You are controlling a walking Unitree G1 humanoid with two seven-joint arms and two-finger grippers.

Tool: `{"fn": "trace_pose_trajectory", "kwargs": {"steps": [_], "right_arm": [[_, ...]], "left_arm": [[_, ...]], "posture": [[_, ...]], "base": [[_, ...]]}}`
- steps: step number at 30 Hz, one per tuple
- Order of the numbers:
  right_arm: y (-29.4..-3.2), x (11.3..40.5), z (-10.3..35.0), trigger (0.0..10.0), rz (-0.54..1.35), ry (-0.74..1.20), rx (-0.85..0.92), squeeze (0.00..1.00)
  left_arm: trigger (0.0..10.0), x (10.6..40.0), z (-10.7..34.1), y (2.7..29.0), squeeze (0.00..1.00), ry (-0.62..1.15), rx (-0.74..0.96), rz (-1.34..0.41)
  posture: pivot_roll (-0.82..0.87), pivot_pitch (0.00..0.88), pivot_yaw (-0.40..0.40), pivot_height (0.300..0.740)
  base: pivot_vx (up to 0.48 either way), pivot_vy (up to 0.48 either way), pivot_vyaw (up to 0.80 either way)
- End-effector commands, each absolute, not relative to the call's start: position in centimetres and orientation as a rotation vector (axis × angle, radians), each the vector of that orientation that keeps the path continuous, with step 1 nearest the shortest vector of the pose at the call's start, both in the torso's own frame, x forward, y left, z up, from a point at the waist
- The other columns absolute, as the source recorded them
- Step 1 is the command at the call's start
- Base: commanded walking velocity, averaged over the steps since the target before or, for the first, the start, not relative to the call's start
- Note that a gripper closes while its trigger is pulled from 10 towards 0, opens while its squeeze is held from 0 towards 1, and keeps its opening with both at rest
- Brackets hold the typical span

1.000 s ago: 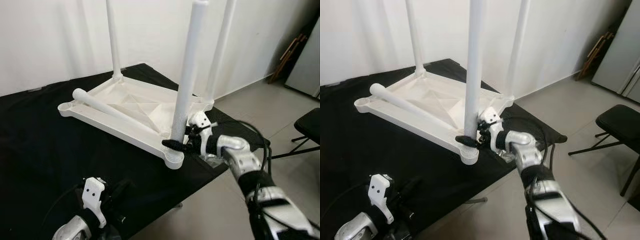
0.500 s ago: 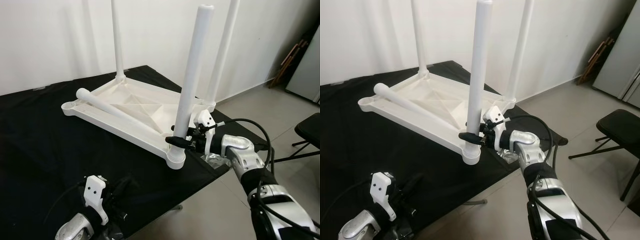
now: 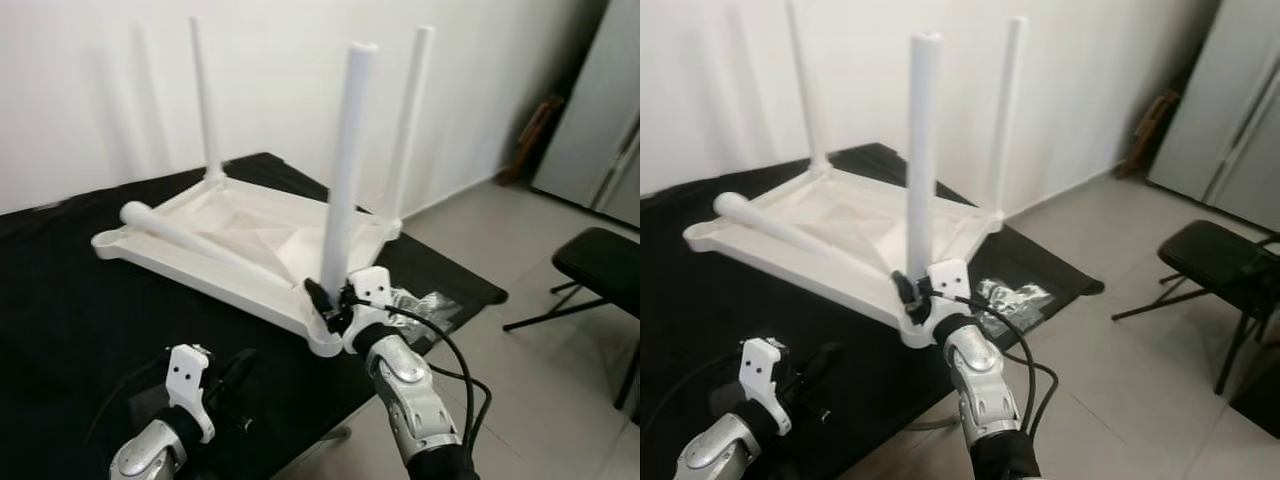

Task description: Building children table

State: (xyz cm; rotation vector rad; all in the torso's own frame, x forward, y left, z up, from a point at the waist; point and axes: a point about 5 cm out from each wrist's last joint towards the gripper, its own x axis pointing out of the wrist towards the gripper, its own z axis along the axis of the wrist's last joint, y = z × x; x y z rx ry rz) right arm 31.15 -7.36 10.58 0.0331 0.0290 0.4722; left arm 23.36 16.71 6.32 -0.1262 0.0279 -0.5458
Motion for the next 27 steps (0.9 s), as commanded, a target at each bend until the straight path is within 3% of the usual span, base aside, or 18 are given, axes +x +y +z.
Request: {"fn": "trace_pose_trajectory", "kwargs": {"steps": [1,2,3,4,9,12,13,14,15,23,24,27], "right_arm": [[-9.3,29.9,5.7,10.0,0.388,0.291,0.032,0.0],[-9.3,29.9,5.7,10.0,0.388,0.291,0.032,0.0],[-9.2,30.2,6.6,10.0,0.469,0.281,0.041,1.0],[-9.2,30.2,6.6,10.0,0.469,0.281,0.041,1.0],[-9.8,32.0,12.4,10.0,0.89,0.111,-0.032,1.0],[-10.2,32.3,13.3,10.0,0.949,0.083,-0.065,1.0],[-10.9,33.1,14.1,10.0,1.01,0.073,-0.103,0.07],[-10.9,33.1,14.1,10.0,1.01,0.073,-0.103,0.07],[-11.5,34.0,14.9,10.0,1.065,0.074,-0.147,0.0],[-12.6,36.4,17.6,10.0,1.193,0.116,-0.182,0.0],[-12.6,37.0,18.2,4.0,1.178,0.114,-0.174,0.0],[-12.5,37.3,18.5,4.0,1.166,0.113,-0.169,0.0]], "left_arm": [[10.0,23.3,6.0,16.8,0.0,0.048,-0.133,-0.55],[10.0,23.3,6.0,16.8,0.0,0.048,-0.133,-0.55],[10.0,23.4,6.0,16.8,0.0,0.046,-0.135,-0.546],[10.0,23.4,6.0,16.8,0.0,0.046,-0.135,-0.546],[10.0,23.6,5.9,16.6,0.0,0.049,-0.153,-0.559],[10.0,23.6,5.9,16.6,0.0,0.05,-0.156,-0.562],[10.0,23.7,5.9,16.6,0.0,0.049,-0.159,-0.563],[10.0,23.7,5.9,16.6,0.0,0.049,-0.159,-0.563],[10.0,23.7,5.9,16.6,0.0,0.048,-0.162,-0.562],[10.0,23.8,5.8,16.6,0.0,0.044,-0.166,-0.551],[10.0,23.8,5.8,16.6,0.0,0.042,-0.165,-0.549],[10.0,23.8,5.8,16.5,0.0,0.041,-0.164,-0.548]], "posture": [[0.0,0.0,-0.006,0.74],[0.0,0.0,-0.006,0.74],[0.01,0.0,-0.01,0.74],[0.01,0.0,-0.01,0.74],[0.01,0.0,-0.016,0.74],[0.01,0.0,-0.016,0.74],[0.03,0.0,-0.026,0.74],[0.03,0.0,-0.026,0.74],[0.03,0.0,-0.03,0.74],[0.07,0.0,-0.063,0.74],[0.08,0.0,-0.068,0.74],[0.08,0.0,-0.068,0.74]], "base": [[0.0,0.0,0.0],[0.0,0.0,0.0],[0.0,0.0,0.0],[0.0,0.0,0.0],[0.0,0.0,0.0],[0.0,0.0,0.0],[0.0,0.0,0.0],[0.0,0.0,0.0],[0.0,0.0,0.0],[0.0,0.0,0.0],[0.0,0.0,0.0],[0.0,0.0,0.0]]}}
